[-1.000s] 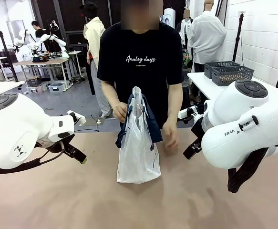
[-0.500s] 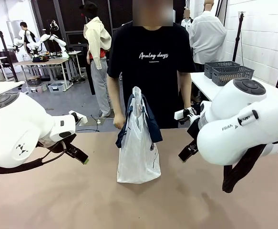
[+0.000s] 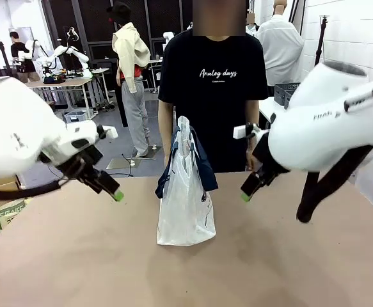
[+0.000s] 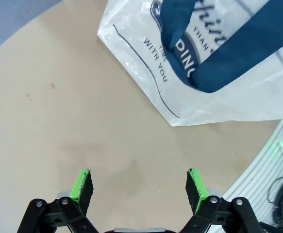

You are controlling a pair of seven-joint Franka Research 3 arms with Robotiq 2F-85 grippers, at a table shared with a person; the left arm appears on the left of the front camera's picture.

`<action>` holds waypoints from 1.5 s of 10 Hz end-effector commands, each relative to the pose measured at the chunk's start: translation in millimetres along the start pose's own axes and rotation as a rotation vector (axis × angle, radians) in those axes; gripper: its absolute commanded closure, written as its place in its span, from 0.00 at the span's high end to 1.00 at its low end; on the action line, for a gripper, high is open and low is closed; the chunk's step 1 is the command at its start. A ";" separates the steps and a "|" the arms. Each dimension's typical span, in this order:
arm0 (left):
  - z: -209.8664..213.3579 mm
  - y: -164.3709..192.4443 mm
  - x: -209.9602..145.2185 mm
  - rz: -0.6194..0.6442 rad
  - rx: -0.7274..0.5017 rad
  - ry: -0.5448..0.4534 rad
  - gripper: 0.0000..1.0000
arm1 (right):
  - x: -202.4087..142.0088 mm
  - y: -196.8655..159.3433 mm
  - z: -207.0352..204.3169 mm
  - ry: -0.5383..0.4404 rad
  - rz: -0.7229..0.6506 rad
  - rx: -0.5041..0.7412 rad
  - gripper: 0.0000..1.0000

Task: Transfer purchased items from the store into the shopping bag.
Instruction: Open the Reusable shopping bag in the center of the table.

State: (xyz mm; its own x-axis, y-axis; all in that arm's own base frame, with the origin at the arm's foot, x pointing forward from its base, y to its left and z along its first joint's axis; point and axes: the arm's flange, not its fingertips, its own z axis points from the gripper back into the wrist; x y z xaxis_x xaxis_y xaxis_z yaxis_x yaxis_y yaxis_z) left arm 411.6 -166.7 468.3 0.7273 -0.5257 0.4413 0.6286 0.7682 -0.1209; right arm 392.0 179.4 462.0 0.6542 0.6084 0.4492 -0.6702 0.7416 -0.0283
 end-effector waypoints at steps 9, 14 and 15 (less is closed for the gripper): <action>50.4 -6.0 91.8 0.089 0.025 -0.051 1.00 | 93.2 -0.8 77.3 -0.033 0.023 -0.033 1.00; 62.5 -37.3 142.6 0.536 0.099 0.261 1.00 | 197.5 -7.3 74.9 0.147 -0.215 -0.096 1.00; 60.1 -43.8 150.0 0.568 0.076 0.265 1.00 | 216.7 -0.5 70.3 0.165 -0.226 -0.120 1.00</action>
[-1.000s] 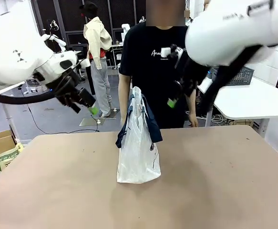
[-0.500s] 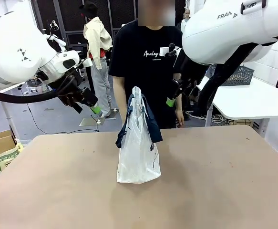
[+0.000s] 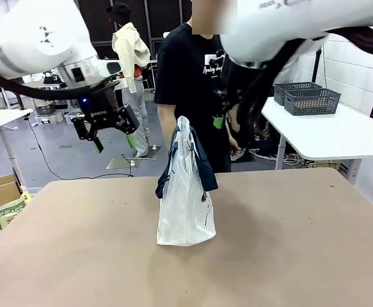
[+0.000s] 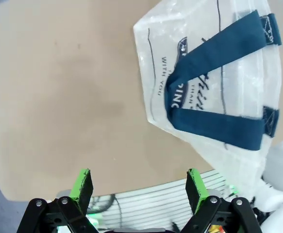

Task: Transfer purchased items from the store into the shopping bag.
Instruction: Open the Reusable shopping bag in the center of the table.

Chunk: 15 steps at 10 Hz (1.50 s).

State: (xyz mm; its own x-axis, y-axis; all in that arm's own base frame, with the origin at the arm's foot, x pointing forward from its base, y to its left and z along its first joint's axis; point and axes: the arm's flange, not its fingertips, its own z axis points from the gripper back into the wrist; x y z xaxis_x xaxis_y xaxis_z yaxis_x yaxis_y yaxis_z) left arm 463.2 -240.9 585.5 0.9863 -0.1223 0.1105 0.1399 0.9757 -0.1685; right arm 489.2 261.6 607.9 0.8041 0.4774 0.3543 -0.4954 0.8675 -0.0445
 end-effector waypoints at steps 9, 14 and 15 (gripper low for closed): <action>-10.1 -64.9 27.7 0.310 -0.033 0.114 1.00 | 57.0 32.4 -14.8 0.106 -0.141 -0.005 1.00; -12.2 -69.9 23.0 0.335 -0.050 0.101 1.00 | 52.7 29.2 -29.0 0.140 -0.219 -0.010 1.00; -12.2 -69.9 23.0 0.335 -0.050 0.101 1.00 | 52.7 29.2 -29.0 0.140 -0.219 -0.010 1.00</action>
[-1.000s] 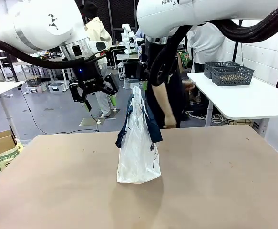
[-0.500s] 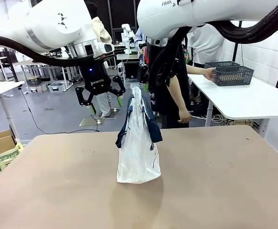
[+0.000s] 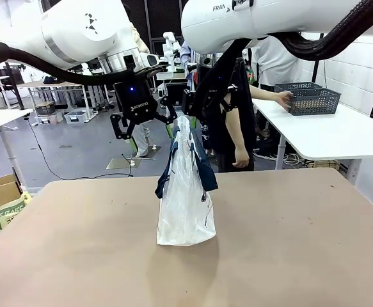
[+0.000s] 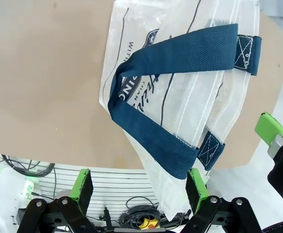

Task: Transfer purchased items from the store into the shopping bag.
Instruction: Open the Reusable shopping bag in the center of the table.

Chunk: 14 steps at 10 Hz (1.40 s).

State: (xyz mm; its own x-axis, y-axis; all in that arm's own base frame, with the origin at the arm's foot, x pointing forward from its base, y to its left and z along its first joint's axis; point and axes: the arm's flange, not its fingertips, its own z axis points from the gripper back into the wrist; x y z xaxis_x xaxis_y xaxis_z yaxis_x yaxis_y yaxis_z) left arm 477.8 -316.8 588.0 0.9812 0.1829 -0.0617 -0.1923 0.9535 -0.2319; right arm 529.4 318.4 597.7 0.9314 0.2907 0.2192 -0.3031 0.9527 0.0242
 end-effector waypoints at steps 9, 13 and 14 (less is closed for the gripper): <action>-18.3 -11.3 0.3 0.065 -0.055 0.066 1.00 | 25.5 17.5 -32.8 0.019 -0.072 0.067 1.00; -34.3 -15.3 3.6 0.061 -0.044 0.066 1.00 | 28.3 23.8 -44.9 0.043 -0.106 0.048 1.00; -39.0 -16.0 4.9 0.057 -0.029 0.058 1.00 | 27.8 24.8 -49.2 0.052 -0.104 0.045 1.00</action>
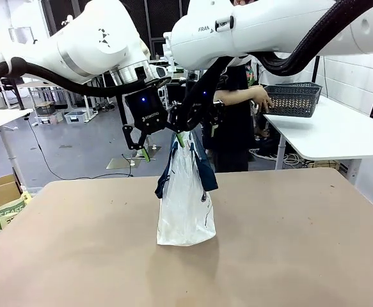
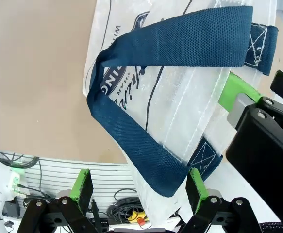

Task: Transfer purchased items from the store into the shopping bag.
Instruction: Open the Reusable shopping bag in the center of the table.

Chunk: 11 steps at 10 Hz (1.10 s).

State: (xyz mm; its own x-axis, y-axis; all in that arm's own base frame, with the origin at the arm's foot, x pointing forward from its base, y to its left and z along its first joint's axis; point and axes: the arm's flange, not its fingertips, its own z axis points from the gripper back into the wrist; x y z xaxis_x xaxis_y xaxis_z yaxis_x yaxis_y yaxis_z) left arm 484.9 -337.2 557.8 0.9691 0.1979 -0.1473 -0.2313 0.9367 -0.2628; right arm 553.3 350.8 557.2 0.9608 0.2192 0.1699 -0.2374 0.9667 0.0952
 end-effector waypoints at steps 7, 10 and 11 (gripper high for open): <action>-16.1 6.8 12.9 0.069 0.016 -0.110 0.00 | 0.2 -1.4 -14.7 0.012 -0.007 0.024 0.01; -14.3 8.9 10.4 0.065 0.015 -0.111 0.00 | -5.3 -0.2 -16.1 0.025 0.024 0.028 0.00; -10.1 14.9 9.3 0.067 0.021 -0.123 0.00 | -9.3 -2.3 -14.3 0.033 0.045 0.010 0.00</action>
State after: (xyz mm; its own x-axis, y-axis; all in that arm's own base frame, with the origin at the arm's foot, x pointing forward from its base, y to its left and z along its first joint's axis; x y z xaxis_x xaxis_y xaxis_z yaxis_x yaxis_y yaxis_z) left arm 497.4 -331.6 543.7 0.9624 0.2618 -0.0727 -0.2717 0.9319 -0.2404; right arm 554.7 355.6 544.6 0.9595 0.2364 0.1532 -0.2528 0.9626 0.0979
